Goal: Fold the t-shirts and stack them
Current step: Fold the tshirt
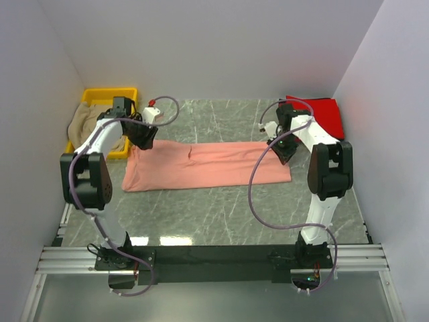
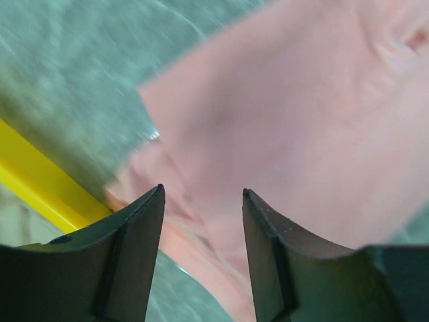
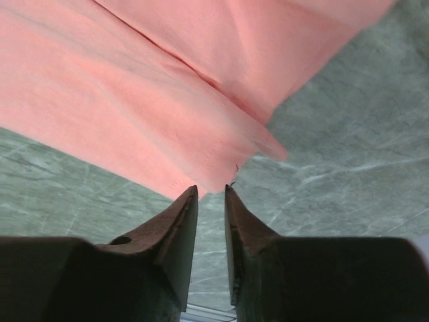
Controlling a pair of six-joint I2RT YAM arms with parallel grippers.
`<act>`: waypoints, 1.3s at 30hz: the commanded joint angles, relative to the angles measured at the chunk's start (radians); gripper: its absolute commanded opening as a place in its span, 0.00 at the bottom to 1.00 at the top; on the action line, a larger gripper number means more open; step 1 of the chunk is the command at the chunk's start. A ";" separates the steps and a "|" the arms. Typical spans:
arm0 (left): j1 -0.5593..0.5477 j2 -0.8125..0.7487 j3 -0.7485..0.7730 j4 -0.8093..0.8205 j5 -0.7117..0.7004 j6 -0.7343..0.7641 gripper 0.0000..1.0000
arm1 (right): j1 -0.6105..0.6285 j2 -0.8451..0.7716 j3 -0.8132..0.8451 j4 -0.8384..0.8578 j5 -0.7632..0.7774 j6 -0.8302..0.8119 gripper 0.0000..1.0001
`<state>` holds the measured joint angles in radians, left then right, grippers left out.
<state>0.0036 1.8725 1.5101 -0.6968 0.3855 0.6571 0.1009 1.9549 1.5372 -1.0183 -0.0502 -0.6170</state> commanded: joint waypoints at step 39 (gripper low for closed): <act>0.041 0.120 0.079 -0.007 0.055 -0.197 0.53 | 0.026 -0.085 -0.057 -0.048 -0.059 0.028 0.55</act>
<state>0.0441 1.9610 1.5284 -0.7105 0.4610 0.5018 0.1394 1.9110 1.4601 -1.0466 -0.0963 -0.6037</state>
